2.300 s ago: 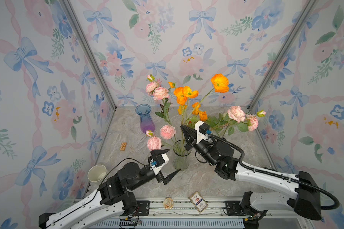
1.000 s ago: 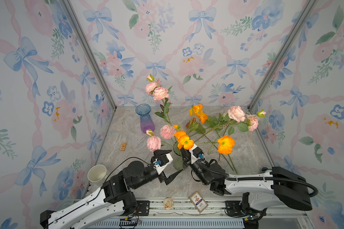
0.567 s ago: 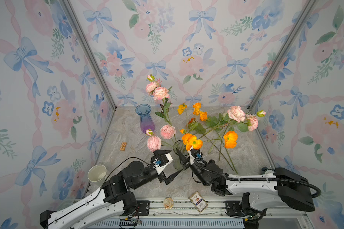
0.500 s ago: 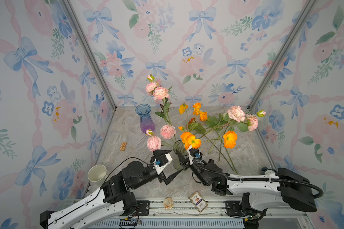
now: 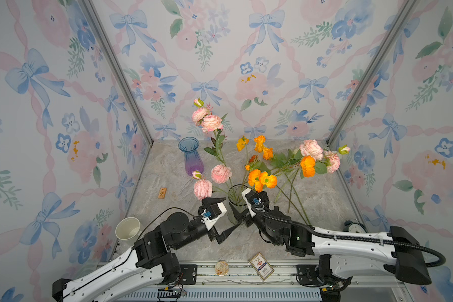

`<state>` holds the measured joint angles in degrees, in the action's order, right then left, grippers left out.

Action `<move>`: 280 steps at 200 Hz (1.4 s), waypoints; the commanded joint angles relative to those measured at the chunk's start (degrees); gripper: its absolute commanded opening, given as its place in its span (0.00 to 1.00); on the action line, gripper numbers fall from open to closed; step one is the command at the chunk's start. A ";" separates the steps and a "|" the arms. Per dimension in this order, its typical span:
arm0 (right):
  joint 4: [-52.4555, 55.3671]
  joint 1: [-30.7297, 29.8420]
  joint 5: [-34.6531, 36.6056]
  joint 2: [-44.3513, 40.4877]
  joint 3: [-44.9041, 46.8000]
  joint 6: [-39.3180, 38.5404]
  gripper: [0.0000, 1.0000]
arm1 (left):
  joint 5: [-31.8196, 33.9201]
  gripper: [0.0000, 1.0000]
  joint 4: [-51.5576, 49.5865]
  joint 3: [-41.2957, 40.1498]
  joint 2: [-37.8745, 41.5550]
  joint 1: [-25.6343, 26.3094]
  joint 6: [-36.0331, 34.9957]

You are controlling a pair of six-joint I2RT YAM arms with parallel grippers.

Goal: Arrange flowers in a vase
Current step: Place the flower in the vase.

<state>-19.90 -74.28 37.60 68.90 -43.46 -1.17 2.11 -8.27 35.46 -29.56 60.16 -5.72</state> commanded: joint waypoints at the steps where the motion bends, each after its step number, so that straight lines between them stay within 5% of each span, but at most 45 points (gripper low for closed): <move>1: 9.94 -0.60 -1.42 -1.70 -3.39 2.85 0.99 | -0.79 0.98 0.19 -0.49 0.15 -0.55 0.41; 280: 30.05 -4.82 1.30 -10.02 5.27 13.40 0.97 | -1.76 0.98 0.19 -0.41 0.19 -1.55 0.18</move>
<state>6.66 -78.48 37.41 59.35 -39.27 10.11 0.19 -8.29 35.46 -29.58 59.16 -5.72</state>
